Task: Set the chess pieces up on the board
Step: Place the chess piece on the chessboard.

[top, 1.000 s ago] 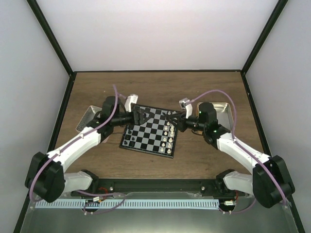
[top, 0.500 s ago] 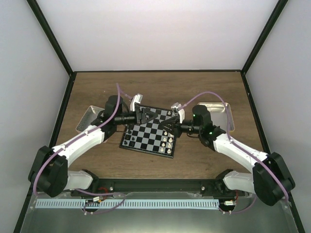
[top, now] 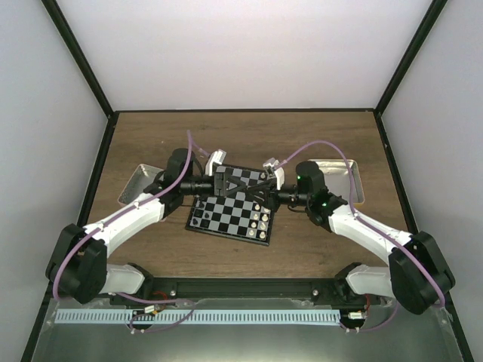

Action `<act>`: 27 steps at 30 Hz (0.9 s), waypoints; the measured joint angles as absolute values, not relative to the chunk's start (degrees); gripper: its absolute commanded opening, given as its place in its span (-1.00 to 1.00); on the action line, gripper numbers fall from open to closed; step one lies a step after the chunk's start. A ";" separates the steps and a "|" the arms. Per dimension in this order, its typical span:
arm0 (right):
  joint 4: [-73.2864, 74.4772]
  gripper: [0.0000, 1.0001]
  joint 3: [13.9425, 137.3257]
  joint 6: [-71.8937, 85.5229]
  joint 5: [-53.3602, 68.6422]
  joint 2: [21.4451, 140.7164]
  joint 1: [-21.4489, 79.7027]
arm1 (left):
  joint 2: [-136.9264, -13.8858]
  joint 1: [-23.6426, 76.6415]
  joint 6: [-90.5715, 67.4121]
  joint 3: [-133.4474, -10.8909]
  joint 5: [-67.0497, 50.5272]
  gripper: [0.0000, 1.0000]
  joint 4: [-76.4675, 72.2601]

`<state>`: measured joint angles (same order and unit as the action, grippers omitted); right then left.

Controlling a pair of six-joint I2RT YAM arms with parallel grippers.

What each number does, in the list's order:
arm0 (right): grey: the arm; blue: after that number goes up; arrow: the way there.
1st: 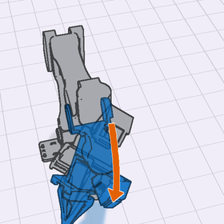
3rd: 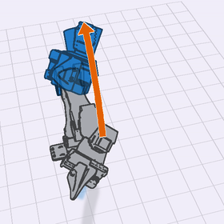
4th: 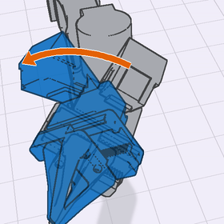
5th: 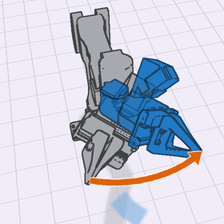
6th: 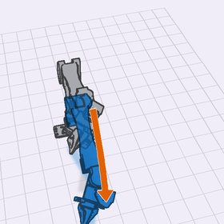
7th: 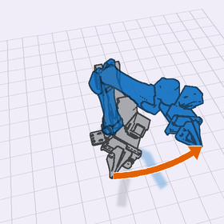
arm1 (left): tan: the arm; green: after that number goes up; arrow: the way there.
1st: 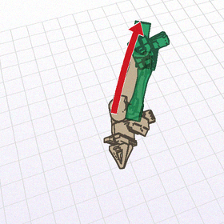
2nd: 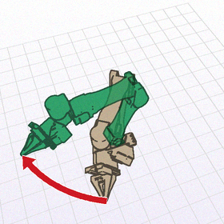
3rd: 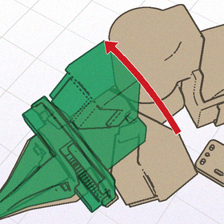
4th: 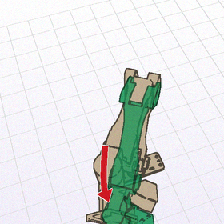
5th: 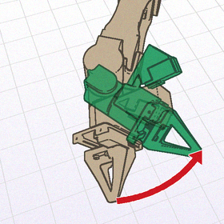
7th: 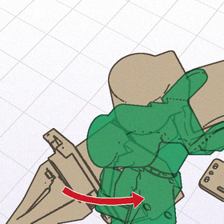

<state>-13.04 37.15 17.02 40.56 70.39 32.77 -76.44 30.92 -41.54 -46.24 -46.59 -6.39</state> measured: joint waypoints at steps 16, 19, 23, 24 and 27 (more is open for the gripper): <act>-11.62 0.34 38.20 17.39 36.93 70.65 32.93 | -76.55 31.07 -33.15 -51.62 -39.75 -0.92 3.75; -10.55 0.41 38.20 17.58 32.99 70.43 32.99 | -76.55 31.07 -30.13 -54.17 -32.51 -0.92 8.95; -9.04 0.43 37.78 17.65 26.59 68.77 32.99 | -77.71 31.07 -26.94 -57.41 -20.36 -0.92 16.14; -8.95 0.44 37.52 17.65 25.41 68.14 32.99 | -78.63 31.07 -26.30 -58.41 -16.53 -0.92 17.98; -8.80 0.44 36.69 17.63 21.82 66.43 32.99 | -81.87 31.05 -24.91 -60.40 -8.01 -0.92 21.91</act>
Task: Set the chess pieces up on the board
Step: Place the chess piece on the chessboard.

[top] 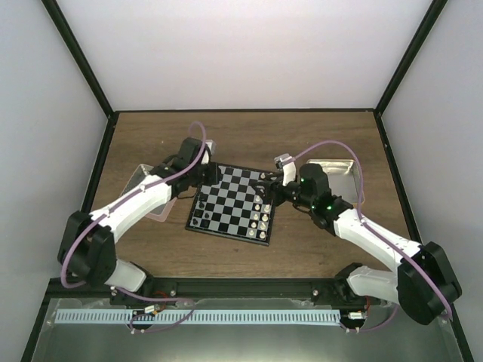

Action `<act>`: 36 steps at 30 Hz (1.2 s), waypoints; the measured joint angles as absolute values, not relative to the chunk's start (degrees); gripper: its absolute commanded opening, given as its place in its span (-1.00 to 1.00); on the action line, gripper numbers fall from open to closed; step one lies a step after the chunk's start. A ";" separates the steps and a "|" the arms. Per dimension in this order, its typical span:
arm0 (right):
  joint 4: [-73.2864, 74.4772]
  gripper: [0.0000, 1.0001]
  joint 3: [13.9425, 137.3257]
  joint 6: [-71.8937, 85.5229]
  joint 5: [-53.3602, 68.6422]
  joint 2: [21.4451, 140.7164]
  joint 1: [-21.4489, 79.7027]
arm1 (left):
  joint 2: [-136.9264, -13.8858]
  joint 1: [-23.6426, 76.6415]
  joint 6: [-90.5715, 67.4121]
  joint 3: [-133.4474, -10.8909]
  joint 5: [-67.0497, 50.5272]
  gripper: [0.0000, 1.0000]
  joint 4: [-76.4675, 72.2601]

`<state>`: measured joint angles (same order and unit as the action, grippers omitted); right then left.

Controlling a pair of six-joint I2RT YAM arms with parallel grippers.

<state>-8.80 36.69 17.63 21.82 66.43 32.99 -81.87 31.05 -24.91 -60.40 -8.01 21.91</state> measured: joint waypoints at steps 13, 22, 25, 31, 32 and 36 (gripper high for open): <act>-7.92 0.45 36.47 17.61 15.99 67.16 32.99 | -94.45 30.76 -23.55 -63.00 11.64 -0.92 27.99; -7.68 0.46 36.47 17.61 15.59 67.99 32.99 | -97.10 29.63 -23.35 -62.98 11.60 -0.92 25.93; -7.66 0.46 36.47 17.61 15.40 67.99 32.99 | -97.23 29.26 -23.31 -62.98 11.05 -0.92 25.23; -7.60 0.46 36.47 17.61 15.31 67.99 32.99 | -97.34 28.86 -23.31 -62.39 9.76 -0.91 24.69; -7.55 0.46 36.47 17.61 15.31 68.03 32.99 | -97.34 28.86 -23.31 -62.19 9.58 -0.91 24.64; -7.44 0.46 36.49 17.61 15.25 68.58 32.99 | -97.34 28.86 -23.31 -61.54 8.73 -0.91 24.69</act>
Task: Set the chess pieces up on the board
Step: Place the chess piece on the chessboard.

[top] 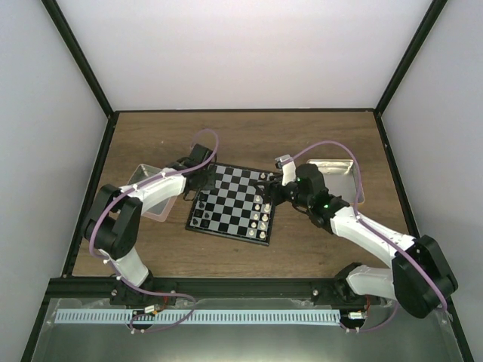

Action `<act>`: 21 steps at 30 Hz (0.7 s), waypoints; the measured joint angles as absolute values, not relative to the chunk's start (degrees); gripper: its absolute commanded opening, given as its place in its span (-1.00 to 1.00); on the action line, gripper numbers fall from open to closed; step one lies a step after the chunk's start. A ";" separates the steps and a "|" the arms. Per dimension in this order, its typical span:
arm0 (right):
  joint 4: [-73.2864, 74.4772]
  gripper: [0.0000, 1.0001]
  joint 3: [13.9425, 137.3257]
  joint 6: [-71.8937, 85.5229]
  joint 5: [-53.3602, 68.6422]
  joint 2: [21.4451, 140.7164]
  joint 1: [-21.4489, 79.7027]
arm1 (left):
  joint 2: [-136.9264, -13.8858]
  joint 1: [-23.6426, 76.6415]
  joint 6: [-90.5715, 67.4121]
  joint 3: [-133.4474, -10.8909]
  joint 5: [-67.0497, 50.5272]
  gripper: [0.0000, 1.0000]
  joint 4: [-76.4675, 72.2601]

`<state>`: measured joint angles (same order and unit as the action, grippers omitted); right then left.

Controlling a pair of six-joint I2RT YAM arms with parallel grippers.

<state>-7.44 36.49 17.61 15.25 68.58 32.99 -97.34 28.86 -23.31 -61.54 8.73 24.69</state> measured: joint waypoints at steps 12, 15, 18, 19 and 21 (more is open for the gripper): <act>-6.81 0.46 36.49 17.63 15.09 68.88 32.99 | -97.34 28.86 -23.33 -60.55 8.01 -0.85 24.49; -6.81 0.46 36.49 17.63 14.98 68.90 32.99 | -97.34 28.86 -23.29 -60.53 7.38 -0.70 24.32; -6.72 0.46 36.49 17.63 14.87 68.90 32.99 | -97.36 28.86 -23.16 -60.53 7.14 -0.56 24.34; -6.63 0.46 36.51 17.65 14.83 68.90 32.99 | -97.36 28.86 -23.09 -60.53 7.14 -0.50 24.40; -6.42 0.46 36.56 17.63 14.66 68.90 32.99 | -97.36 28.86 -22.90 -60.55 7.25 -0.35 24.64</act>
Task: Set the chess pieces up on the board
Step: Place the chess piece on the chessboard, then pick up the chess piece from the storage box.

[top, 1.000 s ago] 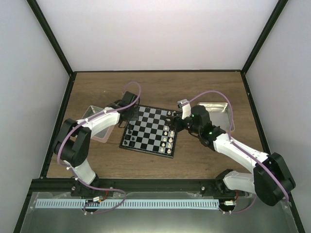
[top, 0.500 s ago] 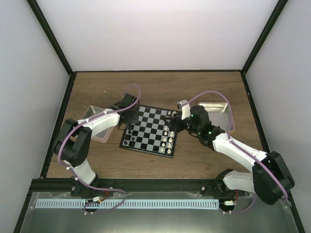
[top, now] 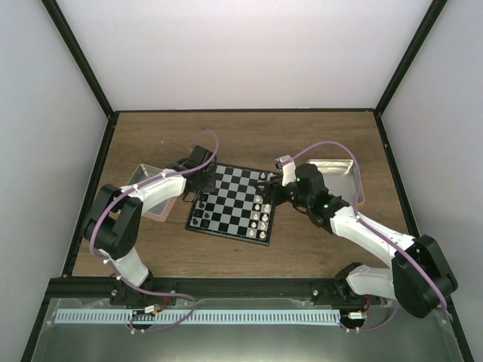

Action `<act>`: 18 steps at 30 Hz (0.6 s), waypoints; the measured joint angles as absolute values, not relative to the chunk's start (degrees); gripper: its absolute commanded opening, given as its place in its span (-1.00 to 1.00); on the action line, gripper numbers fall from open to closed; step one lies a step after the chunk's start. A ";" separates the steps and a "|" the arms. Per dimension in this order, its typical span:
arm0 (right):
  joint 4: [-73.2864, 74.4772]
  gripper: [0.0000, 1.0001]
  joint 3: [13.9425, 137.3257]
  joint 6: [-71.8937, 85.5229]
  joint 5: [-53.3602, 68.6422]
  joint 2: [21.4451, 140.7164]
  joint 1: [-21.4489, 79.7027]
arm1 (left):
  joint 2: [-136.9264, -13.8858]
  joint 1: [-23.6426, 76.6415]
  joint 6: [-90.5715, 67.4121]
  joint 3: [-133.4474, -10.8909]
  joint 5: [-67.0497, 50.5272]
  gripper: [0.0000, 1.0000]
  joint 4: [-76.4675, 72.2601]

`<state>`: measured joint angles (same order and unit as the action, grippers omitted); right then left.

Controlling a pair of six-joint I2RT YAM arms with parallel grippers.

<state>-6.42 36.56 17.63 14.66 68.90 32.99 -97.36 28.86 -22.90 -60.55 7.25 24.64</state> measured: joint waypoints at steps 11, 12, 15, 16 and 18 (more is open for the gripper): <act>-4.40 0.48 37.15 19.92 7.60 67.13 32.97 | -95.48 28.86 -22.48 -61.17 8.32 0.10 26.44; -3.75 0.48 37.52 20.60 5.87 67.11 32.77 | -94.72 28.86 -22.61 -61.30 8.56 0.12 26.65; -1.28 0.46 39.09 23.24 1.56 67.20 31.07 | -90.83 28.86 -23.27 -61.52 9.21 0.18 26.81; -0.25 0.45 39.97 24.38 0.49 67.44 29.41 | -88.82 28.86 -23.53 -61.52 9.52 0.19 26.74; 1.06 0.44 41.17 26.37 -0.91 68.12 25.78 | -85.49 28.86 -23.75 -61.52 10.09 0.23 26.68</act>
<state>1.06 41.17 26.37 -0.91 68.12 25.78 -85.49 28.86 -23.75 -61.52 10.09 26.68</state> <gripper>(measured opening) 0.730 0.591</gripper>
